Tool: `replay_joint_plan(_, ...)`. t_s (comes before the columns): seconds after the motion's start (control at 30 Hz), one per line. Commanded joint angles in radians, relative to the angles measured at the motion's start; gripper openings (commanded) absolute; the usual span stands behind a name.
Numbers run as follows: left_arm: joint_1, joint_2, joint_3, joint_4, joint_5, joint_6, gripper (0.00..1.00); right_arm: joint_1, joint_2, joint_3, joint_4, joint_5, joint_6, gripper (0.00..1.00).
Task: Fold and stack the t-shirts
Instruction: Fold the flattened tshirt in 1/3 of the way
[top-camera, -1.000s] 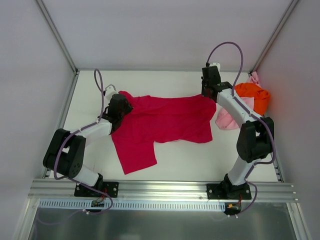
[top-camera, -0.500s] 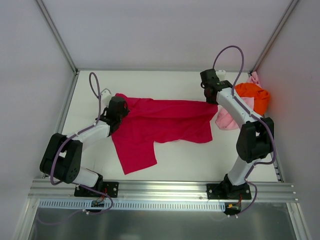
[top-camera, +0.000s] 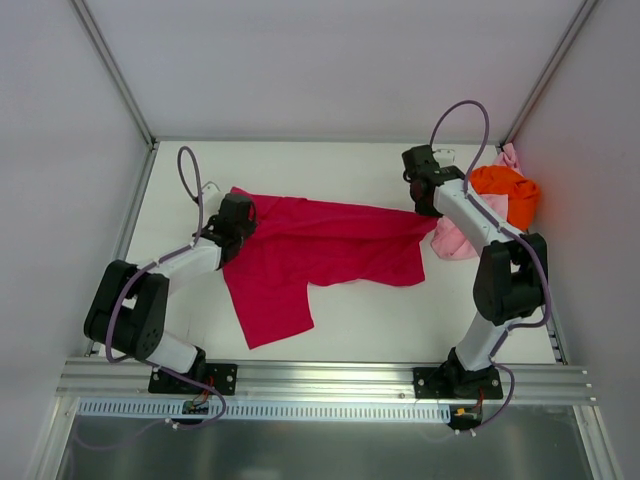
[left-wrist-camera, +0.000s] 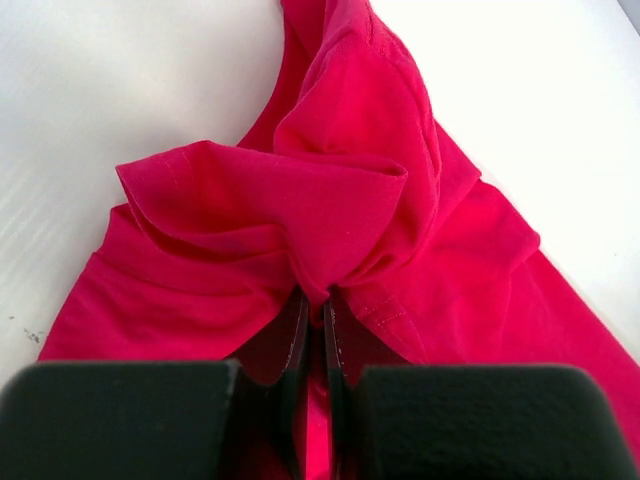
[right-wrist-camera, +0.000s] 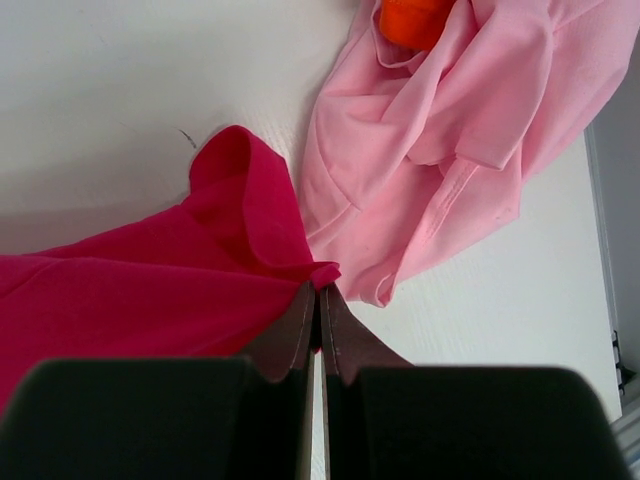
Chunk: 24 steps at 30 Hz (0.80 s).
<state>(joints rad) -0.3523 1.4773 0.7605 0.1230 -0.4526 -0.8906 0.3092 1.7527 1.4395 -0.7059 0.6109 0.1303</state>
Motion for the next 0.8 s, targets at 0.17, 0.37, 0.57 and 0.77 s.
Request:
replay_joint_plan(0.17, 0.088, 0.067, 0.08, 0.01, 0.081, -0.01, 0.0, -0.068, 0.013, 0.006, 0.048, -0.103, 0.017, 0.01)
replay_joint_plan(0.37, 0.145, 0.156, 0.144, 0.007, 0.164, 0.007, 0.0, -0.096, 0.073, 0.053, 0.04, -0.128, 0.009, 0.01)
replay_joint_plan(0.57, 0.194, 0.235, 0.189, 0.013, 0.241, 0.012, 0.0, -0.108, 0.125, 0.099, 0.046, -0.14, 0.009, 0.01)
replay_joint_plan(0.77, 0.216, 0.262, 0.195, 0.029, 0.269, 0.018, 0.0, -0.108, 0.16, 0.119, 0.046, -0.134, 0.005, 0.01)
